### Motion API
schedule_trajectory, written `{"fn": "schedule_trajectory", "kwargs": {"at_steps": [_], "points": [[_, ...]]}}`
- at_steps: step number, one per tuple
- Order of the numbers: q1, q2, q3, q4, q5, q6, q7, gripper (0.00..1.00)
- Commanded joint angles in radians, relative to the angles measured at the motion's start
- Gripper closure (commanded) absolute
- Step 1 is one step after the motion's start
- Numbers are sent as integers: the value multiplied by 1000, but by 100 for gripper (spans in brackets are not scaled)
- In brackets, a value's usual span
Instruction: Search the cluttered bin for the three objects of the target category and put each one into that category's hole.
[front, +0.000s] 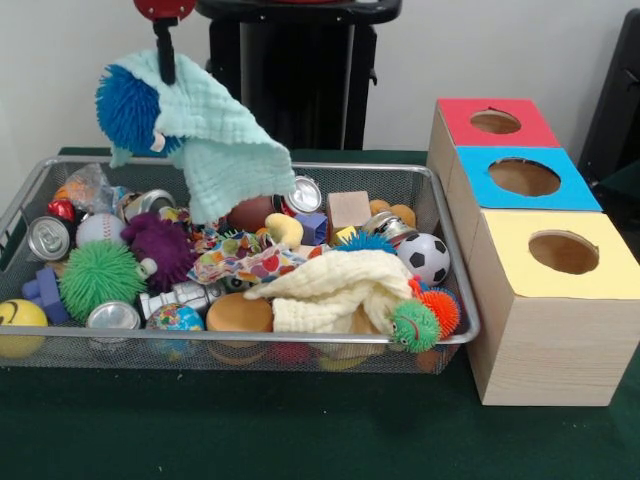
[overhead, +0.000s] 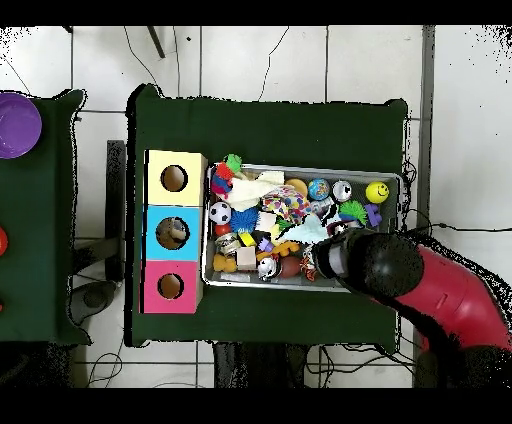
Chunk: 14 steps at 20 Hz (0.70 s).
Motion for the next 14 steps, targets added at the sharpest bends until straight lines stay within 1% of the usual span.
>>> {"fn": "schedule_trajectory", "kwargs": {"at_steps": [1, 5, 11, 14], "points": [[-9, -3, 16, 117, 89, -80, 101, 100], [28, -6, 19, 154, 138, -132, 144, 100], [68, 55, 27, 195, 190, -276, 183, 100], [80, 77, 25, 202, 212, -317, 184, 100]]}}
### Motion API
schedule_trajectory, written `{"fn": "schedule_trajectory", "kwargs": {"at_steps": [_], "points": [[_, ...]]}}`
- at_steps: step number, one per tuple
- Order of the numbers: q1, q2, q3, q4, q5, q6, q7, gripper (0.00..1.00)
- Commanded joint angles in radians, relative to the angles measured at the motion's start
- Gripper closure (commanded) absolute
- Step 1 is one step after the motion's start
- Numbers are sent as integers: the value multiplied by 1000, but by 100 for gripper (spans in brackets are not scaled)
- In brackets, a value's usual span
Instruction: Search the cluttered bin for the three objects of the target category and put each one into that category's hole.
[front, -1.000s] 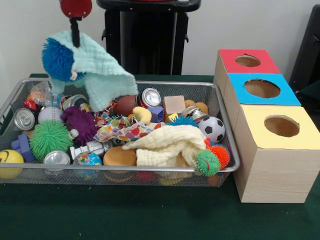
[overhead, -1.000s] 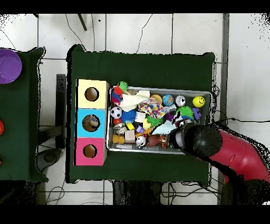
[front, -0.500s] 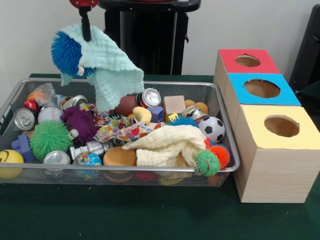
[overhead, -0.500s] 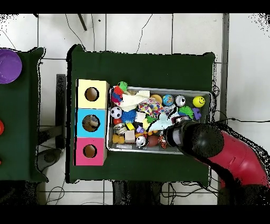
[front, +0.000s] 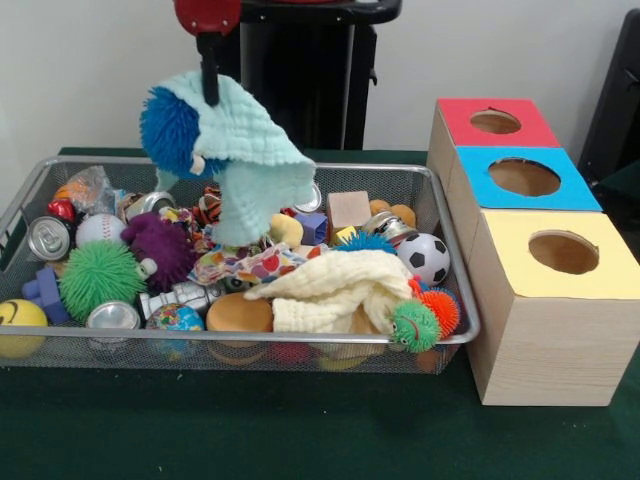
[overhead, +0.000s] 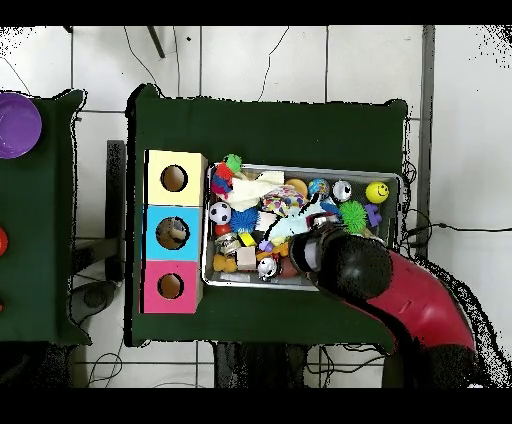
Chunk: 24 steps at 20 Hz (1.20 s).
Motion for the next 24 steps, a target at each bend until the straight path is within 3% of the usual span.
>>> {"fn": "schedule_trajectory", "kwargs": {"at_steps": [1, 4, 6, 7, 10, 14, 21, 24], "points": [[34, 72, 25, 105, 81, -125, 183, 100], [61, 85, 1, 95, 81, -132, 173, 100], [83, 93, -34, 71, 39, -139, 144, 100], [88, 95, -44, 68, 40, -137, 128, 0], [88, 96, -45, 56, 27, -103, 100, 0], [64, 93, -21, 79, 101, -47, 127, 0], [-75, 154, 0, 17, -5, -90, -56, 0], [-94, 181, -44, -24, -80, -89, -95, 0]]}}
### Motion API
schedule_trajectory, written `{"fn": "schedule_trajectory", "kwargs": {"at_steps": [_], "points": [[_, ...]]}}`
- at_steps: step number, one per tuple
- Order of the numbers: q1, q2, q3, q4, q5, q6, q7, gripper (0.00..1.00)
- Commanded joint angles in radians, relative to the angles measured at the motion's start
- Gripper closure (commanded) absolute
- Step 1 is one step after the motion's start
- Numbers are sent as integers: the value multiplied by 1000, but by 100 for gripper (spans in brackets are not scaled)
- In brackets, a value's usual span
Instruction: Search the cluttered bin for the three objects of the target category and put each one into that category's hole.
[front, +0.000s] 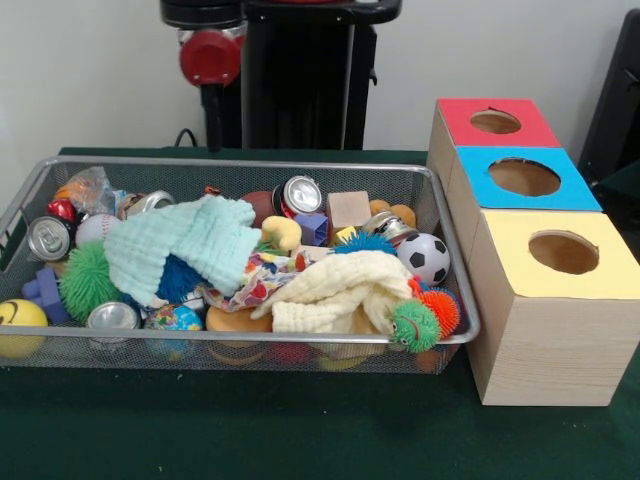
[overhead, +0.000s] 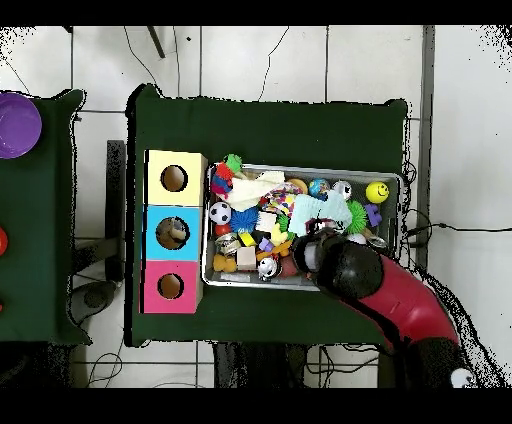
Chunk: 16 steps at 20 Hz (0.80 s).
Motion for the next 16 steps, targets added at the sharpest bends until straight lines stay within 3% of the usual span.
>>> {"fn": "schedule_trajectory", "kwargs": {"at_steps": [1, 4, 12, 16], "points": [[-93, 92, -12, -51, -128, -4, -102, 0], [-150, 138, 5, -56, -184, -71, -124, 0], [-192, 204, 40, -27, -255, -147, -56, 0], [-220, 250, 49, -53, -295, -180, -62, 0]]}}
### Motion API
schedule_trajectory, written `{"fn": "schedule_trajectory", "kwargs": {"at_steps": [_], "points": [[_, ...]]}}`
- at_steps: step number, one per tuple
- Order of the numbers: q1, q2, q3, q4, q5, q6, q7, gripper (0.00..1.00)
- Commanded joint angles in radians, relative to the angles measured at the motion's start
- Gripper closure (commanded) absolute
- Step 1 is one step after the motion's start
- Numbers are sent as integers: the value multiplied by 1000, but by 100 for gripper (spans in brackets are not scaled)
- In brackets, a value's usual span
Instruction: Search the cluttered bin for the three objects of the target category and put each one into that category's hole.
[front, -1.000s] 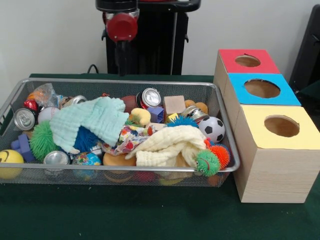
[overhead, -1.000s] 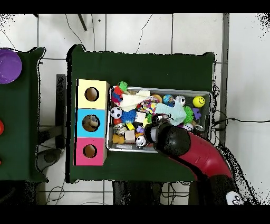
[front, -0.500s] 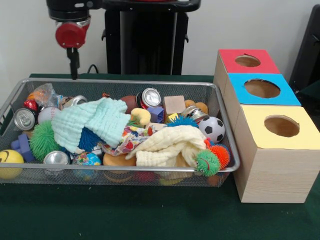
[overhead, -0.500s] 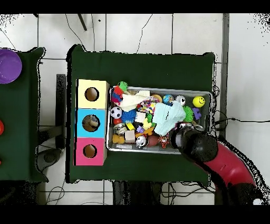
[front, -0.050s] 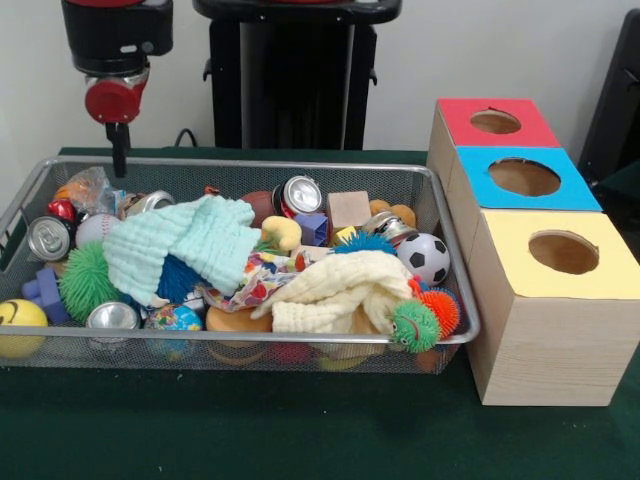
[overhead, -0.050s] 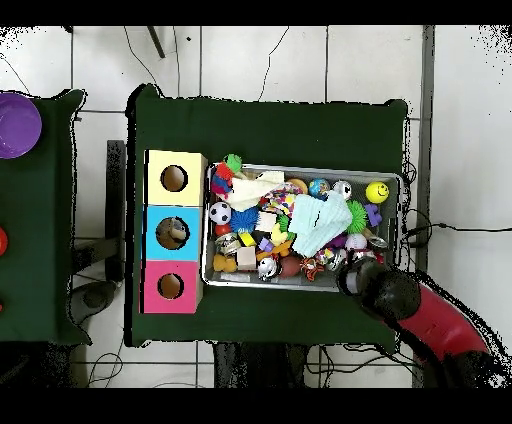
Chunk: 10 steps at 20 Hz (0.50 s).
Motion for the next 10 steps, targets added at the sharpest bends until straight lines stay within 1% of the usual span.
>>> {"fn": "schedule_trajectory", "kwargs": {"at_steps": [1, 4, 6, 9, 10], "points": [[-37, 102, 66, -41, -88, -76, -69, 0], [-62, 114, 74, -62, -112, -73, -87, 0], [-75, 137, 62, -114, -146, -68, -112, 0], [-104, 143, 59, -164, -171, 4, -147, 0], [-113, 140, 61, -167, -181, 9, -152, 0]]}}
